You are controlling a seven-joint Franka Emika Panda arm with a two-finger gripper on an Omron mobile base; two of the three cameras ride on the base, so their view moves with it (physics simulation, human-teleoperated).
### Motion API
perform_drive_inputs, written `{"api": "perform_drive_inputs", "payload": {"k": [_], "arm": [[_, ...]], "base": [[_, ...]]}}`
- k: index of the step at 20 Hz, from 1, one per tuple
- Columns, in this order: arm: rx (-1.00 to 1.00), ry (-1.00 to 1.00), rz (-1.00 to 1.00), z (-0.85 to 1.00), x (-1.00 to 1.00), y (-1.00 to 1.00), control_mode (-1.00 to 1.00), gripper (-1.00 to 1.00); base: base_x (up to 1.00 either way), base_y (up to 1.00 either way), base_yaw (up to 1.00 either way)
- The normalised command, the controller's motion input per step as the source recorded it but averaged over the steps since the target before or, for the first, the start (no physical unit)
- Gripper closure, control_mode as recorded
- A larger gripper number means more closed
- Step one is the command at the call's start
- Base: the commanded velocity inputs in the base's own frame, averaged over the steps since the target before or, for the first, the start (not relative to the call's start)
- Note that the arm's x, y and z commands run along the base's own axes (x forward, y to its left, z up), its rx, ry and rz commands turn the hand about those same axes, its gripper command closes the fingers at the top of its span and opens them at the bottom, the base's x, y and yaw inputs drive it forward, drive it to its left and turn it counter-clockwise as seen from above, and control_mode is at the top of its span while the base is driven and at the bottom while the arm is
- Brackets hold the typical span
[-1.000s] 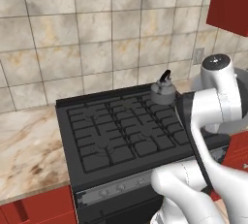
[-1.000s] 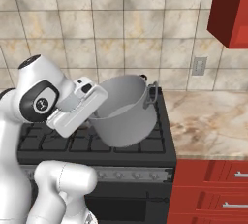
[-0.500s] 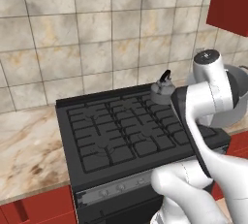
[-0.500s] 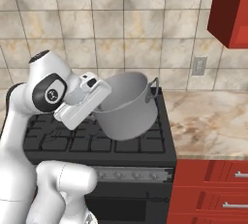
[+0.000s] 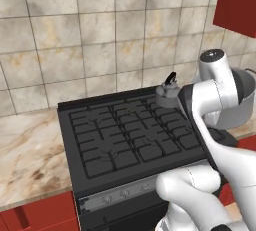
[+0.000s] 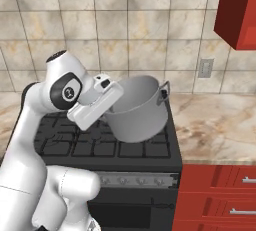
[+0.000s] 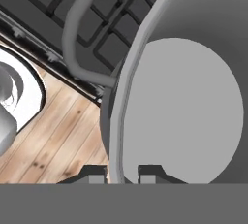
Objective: Pick the kettle from the cabinet and place it on a stove burner. Then pick the pot from the counter and place it on another stove burner. Finally, turn both burners on.
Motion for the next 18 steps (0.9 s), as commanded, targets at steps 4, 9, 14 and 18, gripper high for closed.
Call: {"api": "perform_drive_inputs", "payload": {"k": [4, 9, 14, 18], "arm": [[0.07, 0.06, 0.03, -0.26, 0.25, -0.13, -1.00, 1.00], [0.07, 0.04, 0.06, -0.18, 0.23, 0.00, -1.00, 1.00], [0.05, 0.01, 0.07, -0.13, 0.17, 0.00, -1.00, 1.00], [0.02, 0.00, 0.05, -0.12, 0.10, 0.00, -1.00, 1.00]], "base": [[0.00, 0.00, 0.00], [0.00, 0.00, 0.00], [0.00, 0.00, 0.00], [0.00, 0.00, 0.00]]}}
